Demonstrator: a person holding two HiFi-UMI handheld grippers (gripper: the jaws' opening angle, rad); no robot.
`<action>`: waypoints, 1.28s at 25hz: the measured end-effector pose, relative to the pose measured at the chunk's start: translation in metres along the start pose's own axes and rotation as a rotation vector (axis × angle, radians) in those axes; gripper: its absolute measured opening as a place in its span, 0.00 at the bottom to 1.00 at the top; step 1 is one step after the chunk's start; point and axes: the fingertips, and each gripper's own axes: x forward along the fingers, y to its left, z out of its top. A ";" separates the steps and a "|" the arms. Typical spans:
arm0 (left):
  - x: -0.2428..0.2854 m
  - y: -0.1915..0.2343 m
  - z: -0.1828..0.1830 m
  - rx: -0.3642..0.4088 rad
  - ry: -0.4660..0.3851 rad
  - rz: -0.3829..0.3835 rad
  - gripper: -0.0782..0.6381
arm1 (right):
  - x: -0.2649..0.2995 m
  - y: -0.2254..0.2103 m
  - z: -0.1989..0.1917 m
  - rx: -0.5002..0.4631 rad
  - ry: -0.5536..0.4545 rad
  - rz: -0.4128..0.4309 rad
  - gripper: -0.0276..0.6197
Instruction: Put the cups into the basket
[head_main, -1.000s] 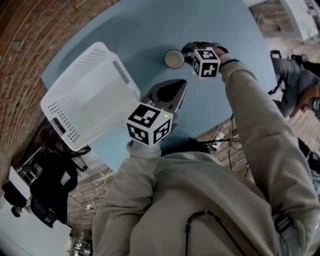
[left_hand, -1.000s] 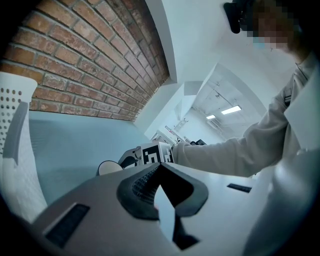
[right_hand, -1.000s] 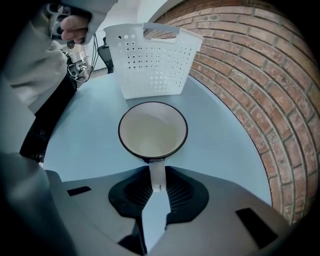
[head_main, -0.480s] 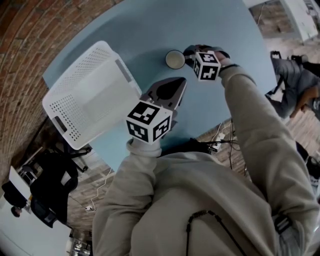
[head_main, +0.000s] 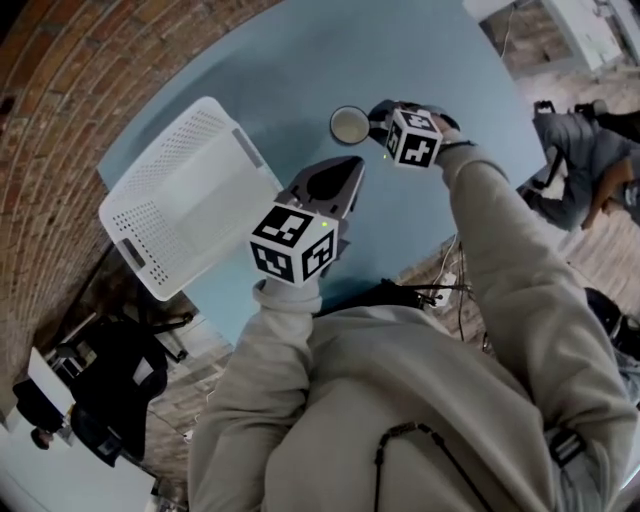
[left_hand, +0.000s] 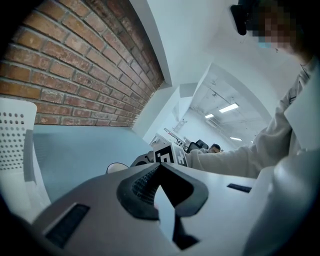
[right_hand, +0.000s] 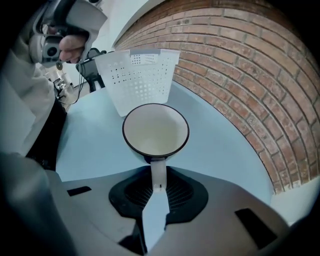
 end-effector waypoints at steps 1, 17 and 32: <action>-0.003 -0.002 0.002 0.006 -0.005 0.001 0.10 | -0.006 0.000 0.002 0.024 -0.004 -0.011 0.13; -0.084 -0.025 -0.004 0.081 -0.055 0.054 0.10 | -0.129 0.055 0.046 0.327 0.009 -0.146 0.13; -0.112 -0.065 0.020 0.210 -0.112 0.058 0.10 | -0.239 0.111 0.063 0.443 0.006 -0.240 0.13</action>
